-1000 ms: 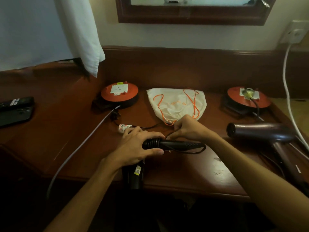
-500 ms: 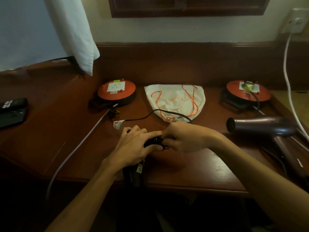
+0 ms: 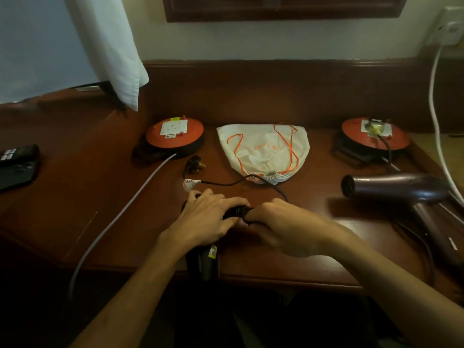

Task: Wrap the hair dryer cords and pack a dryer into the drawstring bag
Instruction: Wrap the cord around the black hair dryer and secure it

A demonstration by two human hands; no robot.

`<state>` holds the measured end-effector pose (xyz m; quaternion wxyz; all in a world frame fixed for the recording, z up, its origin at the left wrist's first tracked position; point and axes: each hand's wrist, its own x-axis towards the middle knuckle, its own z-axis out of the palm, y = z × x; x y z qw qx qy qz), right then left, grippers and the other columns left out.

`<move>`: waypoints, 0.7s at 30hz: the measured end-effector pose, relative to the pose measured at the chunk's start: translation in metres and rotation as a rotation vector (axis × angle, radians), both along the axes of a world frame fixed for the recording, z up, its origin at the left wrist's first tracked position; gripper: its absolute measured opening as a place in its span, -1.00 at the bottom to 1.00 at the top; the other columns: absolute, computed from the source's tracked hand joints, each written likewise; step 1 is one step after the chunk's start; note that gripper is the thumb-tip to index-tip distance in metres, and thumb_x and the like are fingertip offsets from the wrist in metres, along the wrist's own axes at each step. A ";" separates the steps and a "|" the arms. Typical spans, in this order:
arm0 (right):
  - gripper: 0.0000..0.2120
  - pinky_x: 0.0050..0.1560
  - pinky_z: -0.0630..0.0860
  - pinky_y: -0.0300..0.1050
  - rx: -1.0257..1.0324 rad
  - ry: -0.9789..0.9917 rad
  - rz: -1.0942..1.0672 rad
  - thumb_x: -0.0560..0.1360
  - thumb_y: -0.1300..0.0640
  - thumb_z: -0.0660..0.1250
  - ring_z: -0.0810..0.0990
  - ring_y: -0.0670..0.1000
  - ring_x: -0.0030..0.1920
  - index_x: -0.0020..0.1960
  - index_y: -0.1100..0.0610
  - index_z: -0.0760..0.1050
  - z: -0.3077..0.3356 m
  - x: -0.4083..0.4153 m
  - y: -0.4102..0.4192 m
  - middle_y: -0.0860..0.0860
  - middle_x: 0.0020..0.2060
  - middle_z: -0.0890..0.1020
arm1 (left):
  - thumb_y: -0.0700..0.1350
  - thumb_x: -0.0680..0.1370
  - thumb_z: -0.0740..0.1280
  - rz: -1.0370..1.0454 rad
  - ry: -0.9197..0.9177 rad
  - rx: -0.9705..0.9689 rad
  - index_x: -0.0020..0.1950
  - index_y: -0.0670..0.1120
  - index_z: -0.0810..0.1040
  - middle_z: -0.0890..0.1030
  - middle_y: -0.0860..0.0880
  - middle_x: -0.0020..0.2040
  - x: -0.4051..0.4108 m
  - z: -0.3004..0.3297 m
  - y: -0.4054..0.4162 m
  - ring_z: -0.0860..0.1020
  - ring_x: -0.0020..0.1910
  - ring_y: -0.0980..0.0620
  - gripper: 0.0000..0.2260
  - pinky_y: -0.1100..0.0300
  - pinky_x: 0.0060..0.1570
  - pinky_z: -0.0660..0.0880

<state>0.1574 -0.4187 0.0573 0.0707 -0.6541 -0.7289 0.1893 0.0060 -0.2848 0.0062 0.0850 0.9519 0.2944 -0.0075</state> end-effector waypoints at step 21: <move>-0.29 -0.08 0.49 0.09 0.147 0.293 -0.036 0.61 0.32 0.11 0.50 0.06 -0.16 0.64 -0.16 0.02 -0.061 -0.008 -0.026 -0.01 -0.10 0.53 | 0.37 0.50 0.33 0.090 -0.356 -0.408 0.21 0.43 0.55 0.63 0.41 0.02 -0.031 0.008 0.023 0.58 0.13 0.28 -0.70 -0.10 0.30 0.45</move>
